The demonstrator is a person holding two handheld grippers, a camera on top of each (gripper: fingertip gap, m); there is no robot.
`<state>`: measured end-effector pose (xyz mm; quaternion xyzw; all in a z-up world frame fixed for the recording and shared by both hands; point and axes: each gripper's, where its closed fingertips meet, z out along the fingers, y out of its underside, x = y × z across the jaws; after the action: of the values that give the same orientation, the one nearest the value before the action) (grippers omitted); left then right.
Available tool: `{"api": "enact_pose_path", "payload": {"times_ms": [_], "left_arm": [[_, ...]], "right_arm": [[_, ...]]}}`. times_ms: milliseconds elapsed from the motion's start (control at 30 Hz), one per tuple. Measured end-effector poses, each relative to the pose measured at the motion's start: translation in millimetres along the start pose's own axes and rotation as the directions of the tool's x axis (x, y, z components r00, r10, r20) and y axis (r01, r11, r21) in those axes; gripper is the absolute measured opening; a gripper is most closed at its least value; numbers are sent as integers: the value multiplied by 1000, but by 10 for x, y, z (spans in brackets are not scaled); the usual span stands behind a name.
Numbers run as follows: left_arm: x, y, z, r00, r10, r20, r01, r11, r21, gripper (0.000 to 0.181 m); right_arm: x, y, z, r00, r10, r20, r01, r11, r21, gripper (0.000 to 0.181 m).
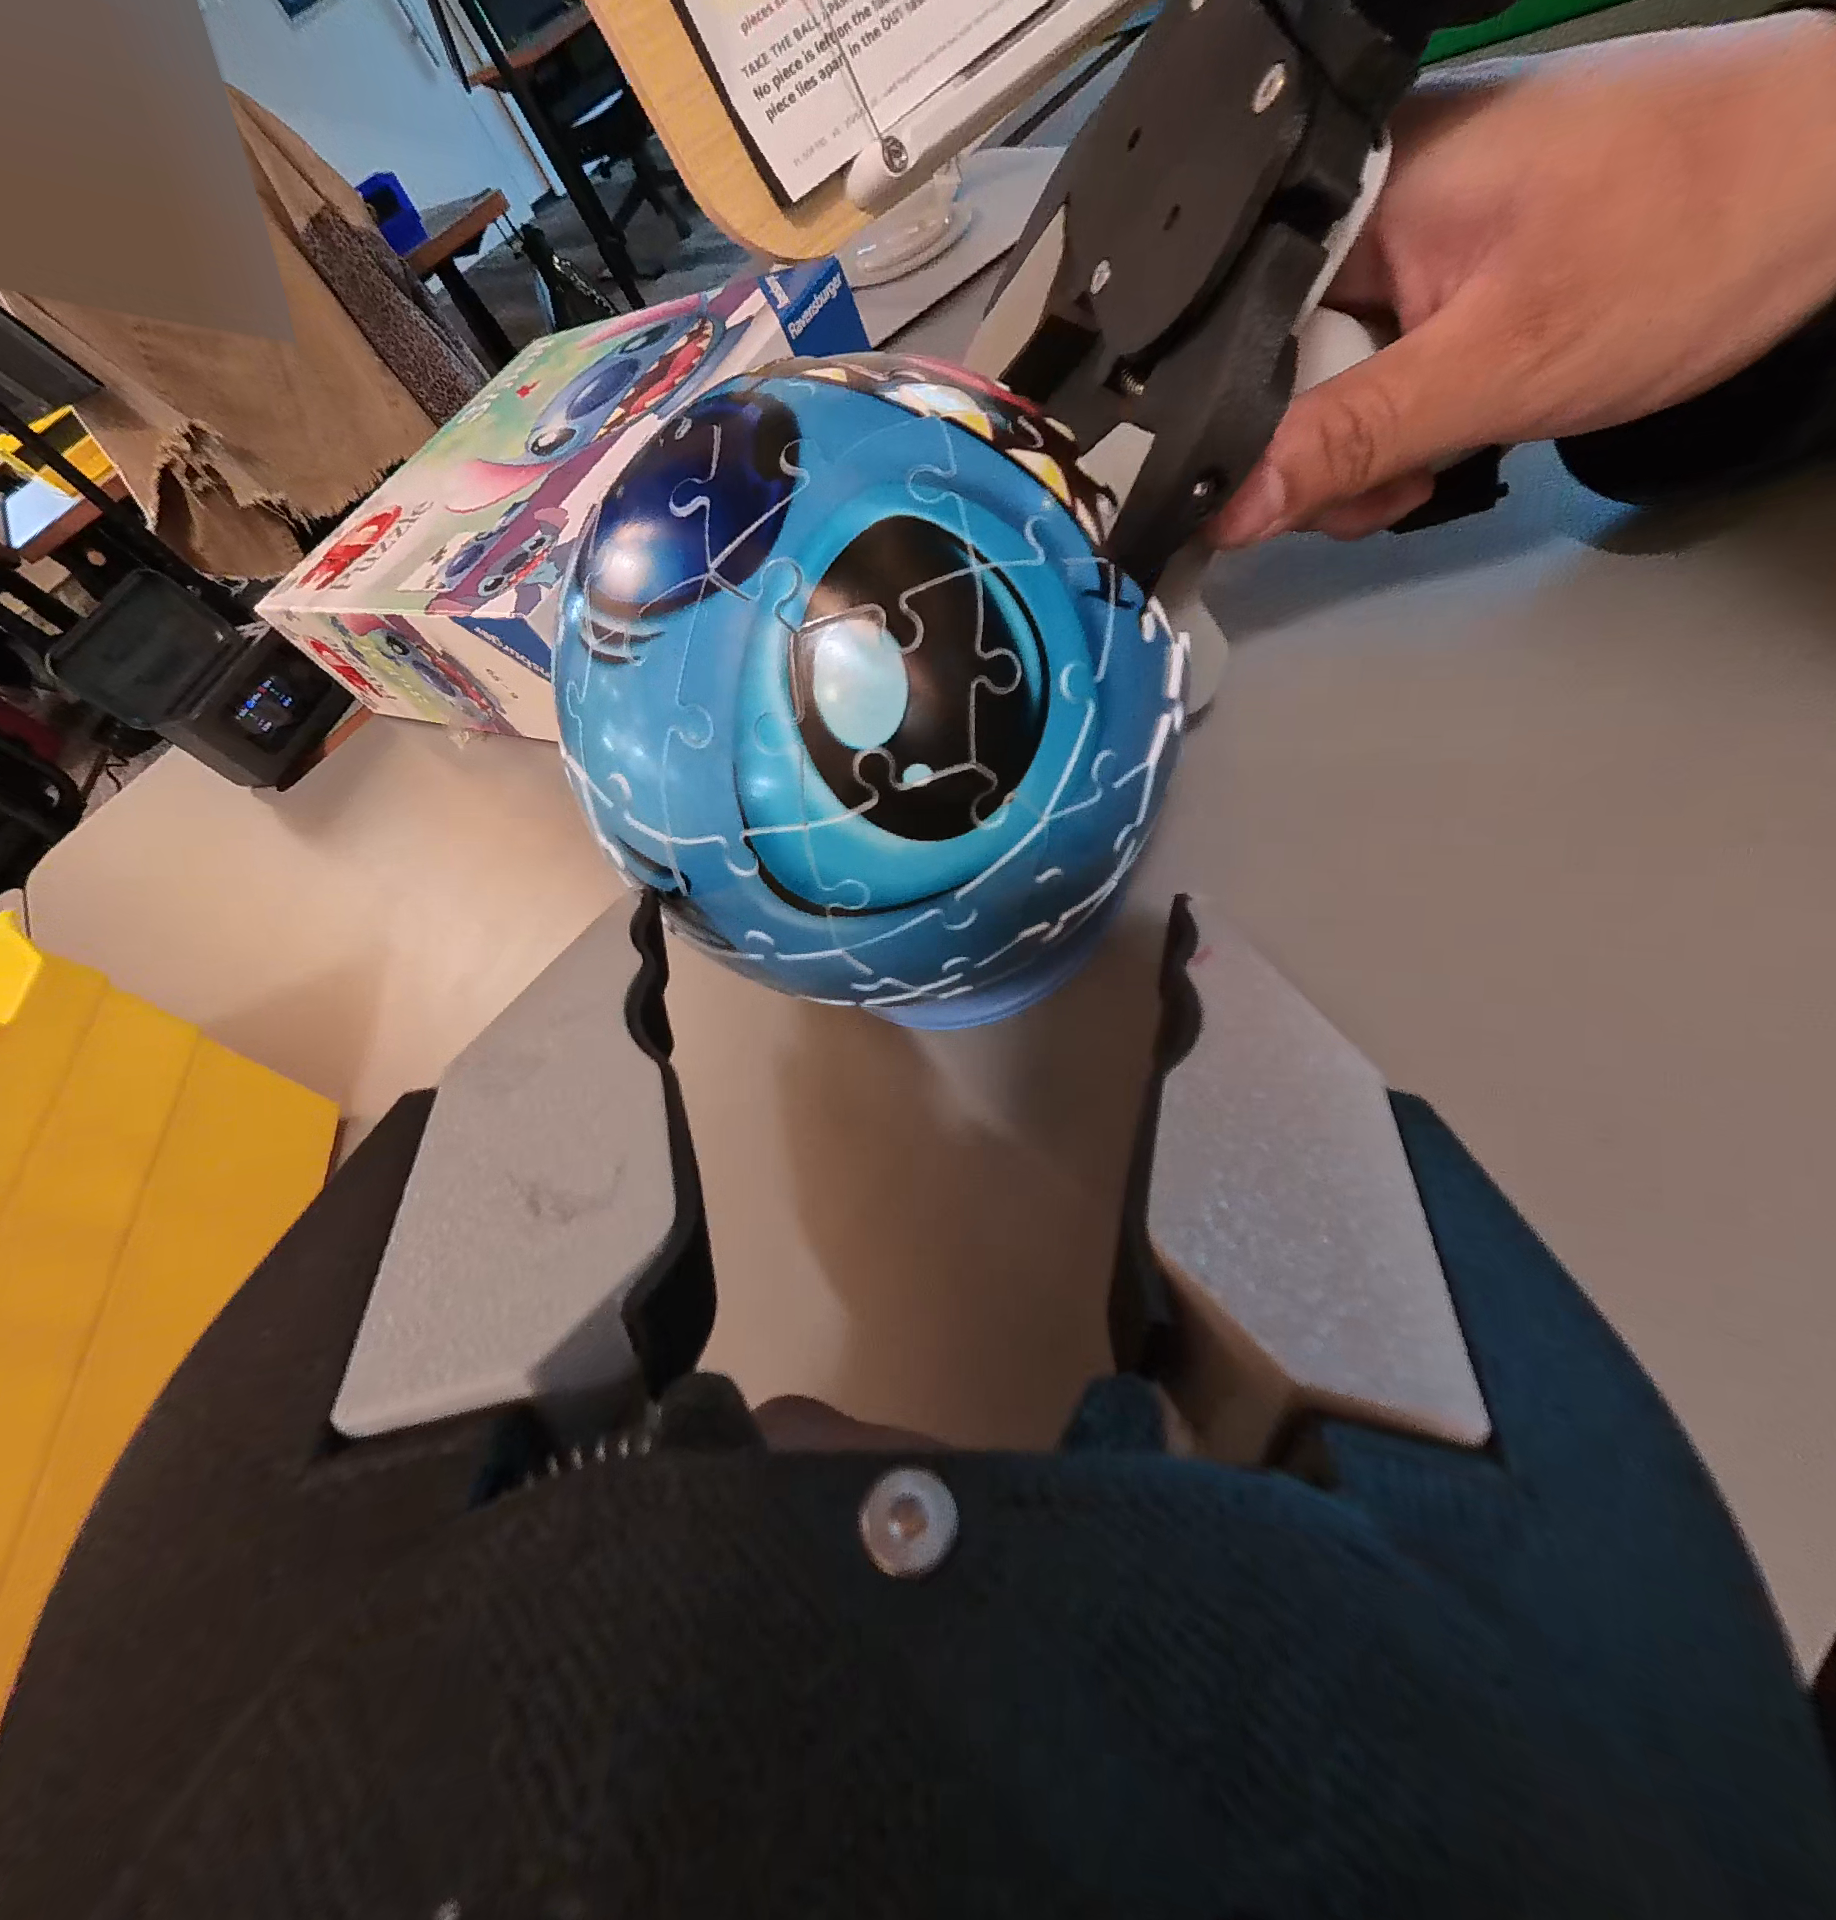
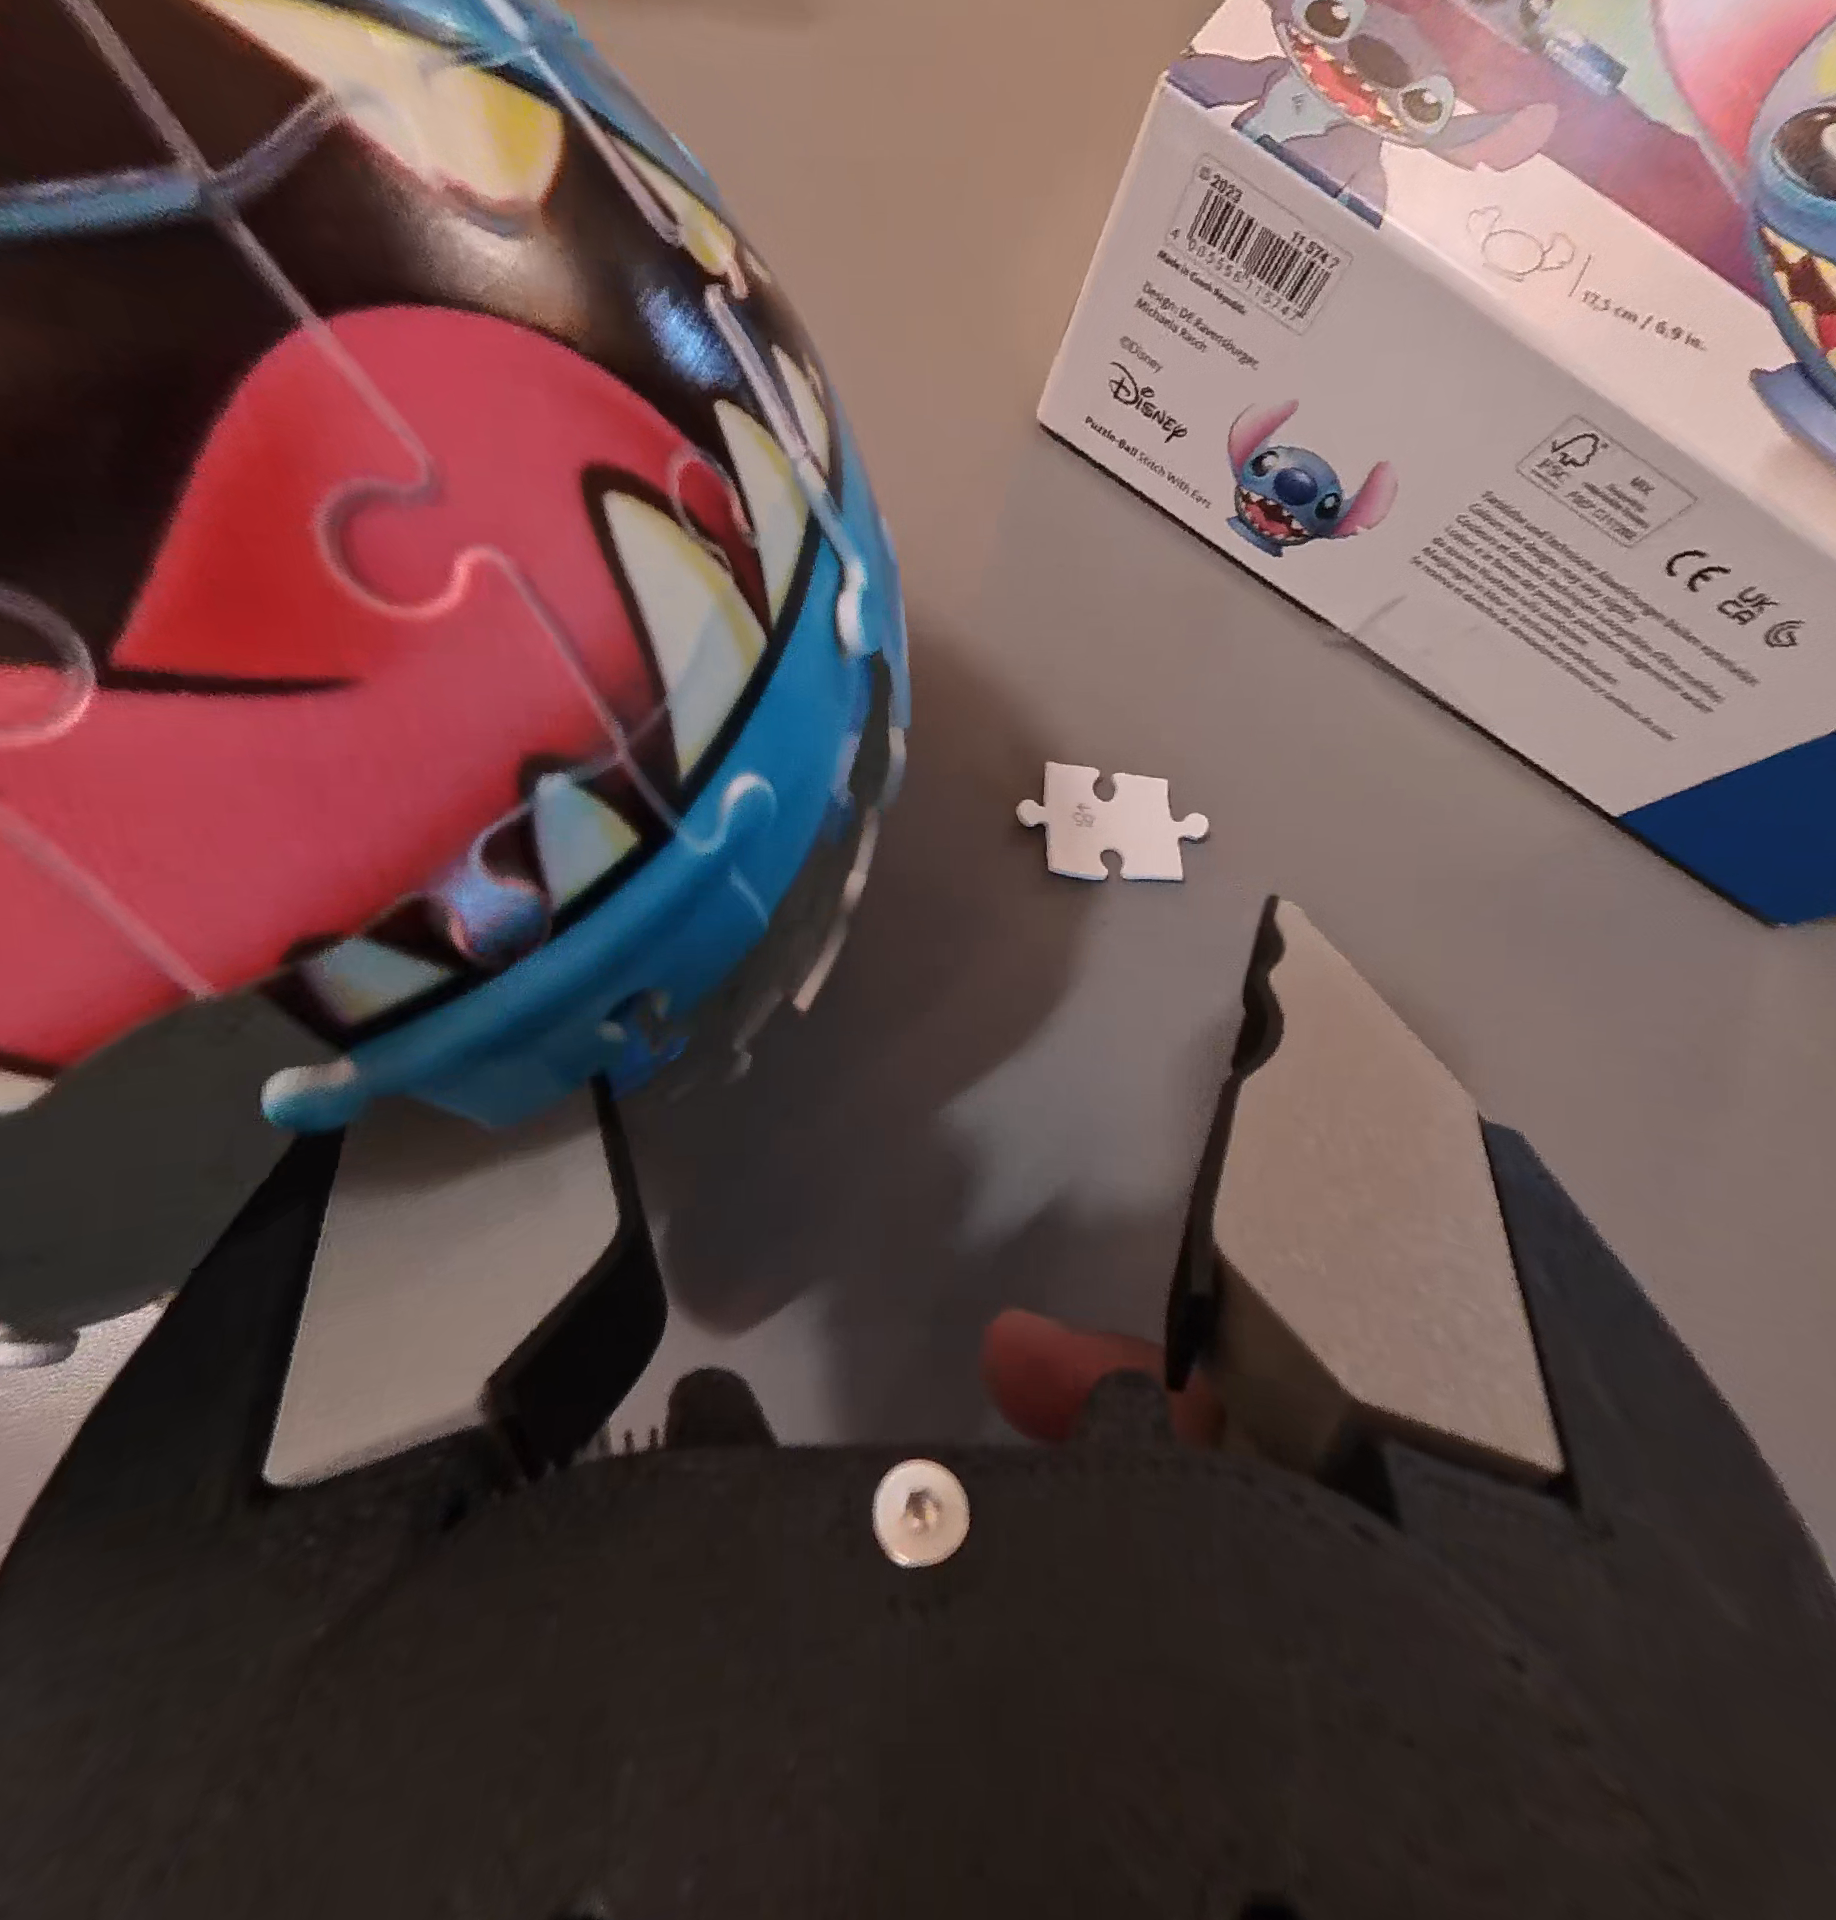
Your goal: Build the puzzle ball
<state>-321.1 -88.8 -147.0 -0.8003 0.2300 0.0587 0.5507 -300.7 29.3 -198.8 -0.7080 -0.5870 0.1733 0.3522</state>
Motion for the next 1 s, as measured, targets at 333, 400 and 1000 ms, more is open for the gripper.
{"api": "enact_pose_path", "payload": {"times_ms": [333, 400, 1000], "left_arm": [[9, -7, -17, 1000, -4, -7, 4, 1000, 9, 93], [9, -2, -16, 1000, -6, -9, 6, 1000, 12, 93], [24, 3, -24, 999, -27, -26, 28, 999, 28, 91]], "right_arm": [[-60, -125, 86, 1000, -25, -11, 26, 999, 45, 118], [-68, -127, 100, 1000, -14, -1, 14, 999, 42, 119], [74, -71, -68, 995, -44, -92, 52, 995, 85, 111]]}}
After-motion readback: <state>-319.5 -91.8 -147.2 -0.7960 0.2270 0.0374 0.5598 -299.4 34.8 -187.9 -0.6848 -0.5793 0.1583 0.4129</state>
